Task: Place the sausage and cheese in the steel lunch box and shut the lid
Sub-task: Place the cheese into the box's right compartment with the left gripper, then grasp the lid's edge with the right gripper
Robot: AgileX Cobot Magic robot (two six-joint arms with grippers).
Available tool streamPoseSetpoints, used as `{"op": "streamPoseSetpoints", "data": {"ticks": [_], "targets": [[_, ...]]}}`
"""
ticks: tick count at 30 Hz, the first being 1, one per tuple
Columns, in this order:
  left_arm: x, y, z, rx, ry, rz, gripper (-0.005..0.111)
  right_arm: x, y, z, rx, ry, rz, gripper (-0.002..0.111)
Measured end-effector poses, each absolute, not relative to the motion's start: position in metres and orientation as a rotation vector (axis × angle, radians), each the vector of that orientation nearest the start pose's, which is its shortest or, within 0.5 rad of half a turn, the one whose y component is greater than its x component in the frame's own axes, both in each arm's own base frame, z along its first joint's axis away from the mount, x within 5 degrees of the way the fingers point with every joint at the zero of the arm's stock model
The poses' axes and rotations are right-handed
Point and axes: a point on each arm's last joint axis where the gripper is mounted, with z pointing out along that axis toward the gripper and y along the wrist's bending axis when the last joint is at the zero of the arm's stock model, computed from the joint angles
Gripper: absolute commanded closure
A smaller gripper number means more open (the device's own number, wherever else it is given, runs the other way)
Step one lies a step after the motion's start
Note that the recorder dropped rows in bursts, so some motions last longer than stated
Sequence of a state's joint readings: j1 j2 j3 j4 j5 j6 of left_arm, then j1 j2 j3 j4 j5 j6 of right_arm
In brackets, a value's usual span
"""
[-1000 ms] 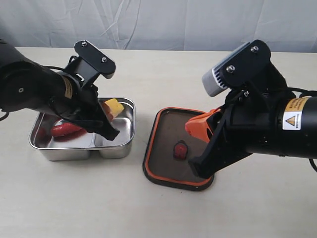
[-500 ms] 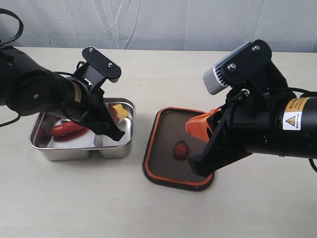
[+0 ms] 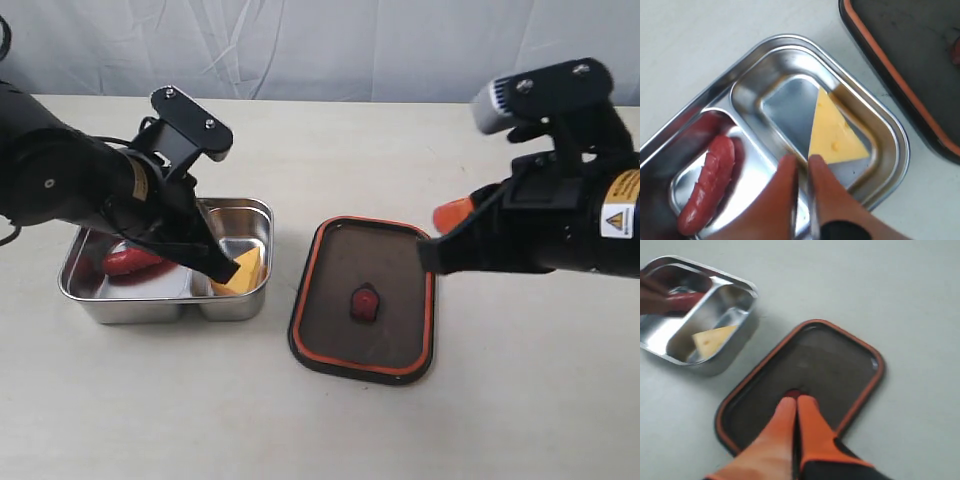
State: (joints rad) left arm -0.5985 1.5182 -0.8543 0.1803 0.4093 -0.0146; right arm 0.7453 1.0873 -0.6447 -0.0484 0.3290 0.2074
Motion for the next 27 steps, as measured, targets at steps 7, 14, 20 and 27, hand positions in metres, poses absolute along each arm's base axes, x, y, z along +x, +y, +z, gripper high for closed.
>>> {"op": "streamPoseSetpoints", "data": {"ticks": [7, 14, 20, 27], "targets": [[0.225, -0.149, 0.243, 0.800, 2.399, -0.165, 0.107, 0.196, 0.111, 0.266, -0.481, 2.332, 0.251, 0.079], [0.194, -0.134, 0.261, 0.663, 2.328, -0.319, 0.107, 0.238, 0.119, 0.255, -0.526, 2.433, 0.148, 0.060], [0.173, -0.122, 0.267, 0.618, 2.311, -0.375, 0.107, 0.282, 0.142, 0.232, -0.566, 2.500, 0.116, 0.060], [0.158, -0.113, 0.264, 0.625, 2.357, -0.378, 0.107, 0.326, 0.165, 0.190, -0.621, 2.596, 0.073, 0.060]]}}
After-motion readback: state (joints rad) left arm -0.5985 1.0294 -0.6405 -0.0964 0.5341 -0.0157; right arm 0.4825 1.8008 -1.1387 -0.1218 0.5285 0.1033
